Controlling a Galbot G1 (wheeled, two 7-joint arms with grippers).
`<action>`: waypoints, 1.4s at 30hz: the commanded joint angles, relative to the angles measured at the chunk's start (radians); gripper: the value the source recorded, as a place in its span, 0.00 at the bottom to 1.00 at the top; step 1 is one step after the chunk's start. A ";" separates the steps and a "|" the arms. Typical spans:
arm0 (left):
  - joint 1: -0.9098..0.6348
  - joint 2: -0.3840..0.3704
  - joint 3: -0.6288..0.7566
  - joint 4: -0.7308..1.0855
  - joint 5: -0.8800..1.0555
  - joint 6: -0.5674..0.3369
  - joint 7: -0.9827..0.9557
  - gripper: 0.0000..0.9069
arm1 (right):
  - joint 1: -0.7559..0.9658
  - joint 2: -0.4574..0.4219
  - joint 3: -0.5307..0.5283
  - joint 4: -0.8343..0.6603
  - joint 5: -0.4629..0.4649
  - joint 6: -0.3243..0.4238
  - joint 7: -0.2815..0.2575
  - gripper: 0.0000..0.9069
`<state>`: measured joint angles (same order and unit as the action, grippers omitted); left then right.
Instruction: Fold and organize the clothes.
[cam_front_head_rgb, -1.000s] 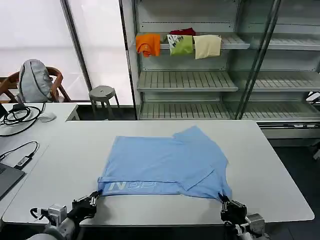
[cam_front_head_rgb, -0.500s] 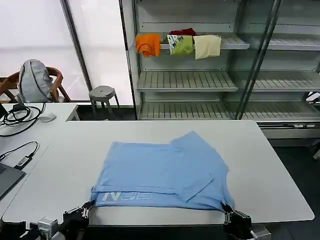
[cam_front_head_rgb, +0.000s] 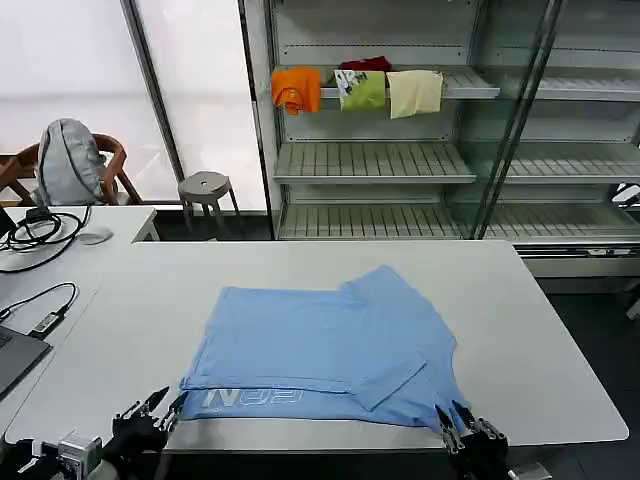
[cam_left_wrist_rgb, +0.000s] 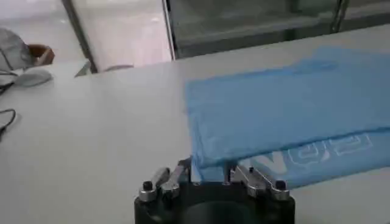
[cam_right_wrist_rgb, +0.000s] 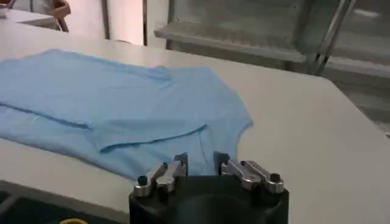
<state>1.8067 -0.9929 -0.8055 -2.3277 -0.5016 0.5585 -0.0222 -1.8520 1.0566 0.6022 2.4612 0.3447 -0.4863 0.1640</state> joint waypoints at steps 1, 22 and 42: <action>-0.173 0.051 0.019 0.011 -0.072 -0.057 -0.031 1.00 | 0.179 -0.030 0.023 -0.022 0.065 0.018 0.041 1.00; -0.735 0.162 0.325 0.446 -0.261 -0.032 -0.009 1.00 | 1.184 0.088 -0.492 -0.699 0.213 -0.094 0.293 1.00; -1.072 0.111 0.596 0.862 -0.261 -0.027 0.093 1.00 | 1.394 0.244 -0.532 -1.193 0.192 -0.091 0.206 1.00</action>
<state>0.9326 -0.8735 -0.3453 -1.6934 -0.7577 0.5304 0.0025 -0.5519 1.2575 0.1034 1.4384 0.5371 -0.5739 0.3864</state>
